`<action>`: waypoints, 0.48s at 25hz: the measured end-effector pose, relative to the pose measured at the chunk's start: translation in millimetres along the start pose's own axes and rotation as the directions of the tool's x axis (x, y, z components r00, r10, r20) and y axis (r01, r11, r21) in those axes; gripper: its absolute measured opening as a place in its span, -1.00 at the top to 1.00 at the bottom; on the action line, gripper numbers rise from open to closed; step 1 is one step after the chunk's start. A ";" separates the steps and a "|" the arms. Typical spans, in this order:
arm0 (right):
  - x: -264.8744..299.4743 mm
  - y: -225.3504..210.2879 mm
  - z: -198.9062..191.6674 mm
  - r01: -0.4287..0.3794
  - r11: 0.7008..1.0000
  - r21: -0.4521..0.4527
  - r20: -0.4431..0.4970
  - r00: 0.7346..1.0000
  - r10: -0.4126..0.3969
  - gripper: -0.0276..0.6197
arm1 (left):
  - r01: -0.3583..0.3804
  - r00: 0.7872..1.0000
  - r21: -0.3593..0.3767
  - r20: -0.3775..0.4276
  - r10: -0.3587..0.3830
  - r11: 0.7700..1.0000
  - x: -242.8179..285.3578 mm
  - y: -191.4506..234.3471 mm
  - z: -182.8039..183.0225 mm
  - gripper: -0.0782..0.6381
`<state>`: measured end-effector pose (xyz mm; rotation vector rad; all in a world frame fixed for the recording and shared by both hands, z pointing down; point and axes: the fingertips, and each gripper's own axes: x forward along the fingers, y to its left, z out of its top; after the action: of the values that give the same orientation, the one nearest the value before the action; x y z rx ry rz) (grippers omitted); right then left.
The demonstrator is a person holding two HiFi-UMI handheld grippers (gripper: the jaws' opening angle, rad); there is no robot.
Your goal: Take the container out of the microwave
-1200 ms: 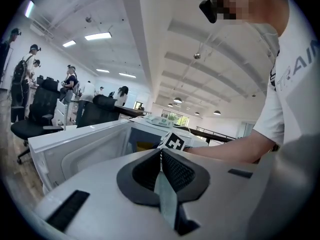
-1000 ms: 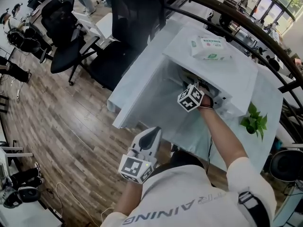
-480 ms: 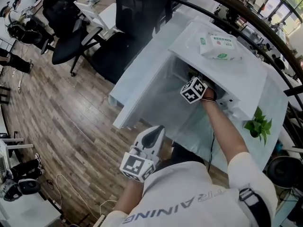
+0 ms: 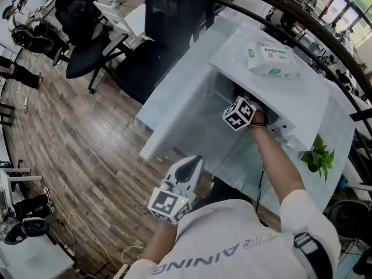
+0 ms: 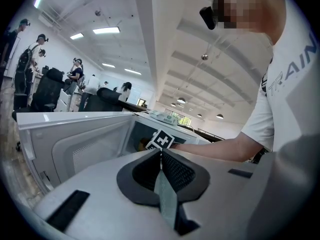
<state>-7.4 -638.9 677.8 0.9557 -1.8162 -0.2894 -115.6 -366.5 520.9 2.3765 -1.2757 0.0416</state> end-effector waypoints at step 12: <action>-57.5 32.1 22.7 -0.036 0.999 -0.013 0.093 0.995 0.037 0.81 | 0.019 1.000 0.012 0.015 -0.019 1.000 -19.0 -12.8 0.8 0.68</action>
<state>-32.7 -581.5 647.7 0.9131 -1.9130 -0.3257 -116.4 -345.7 511.2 2.4030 -1.2632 0.0264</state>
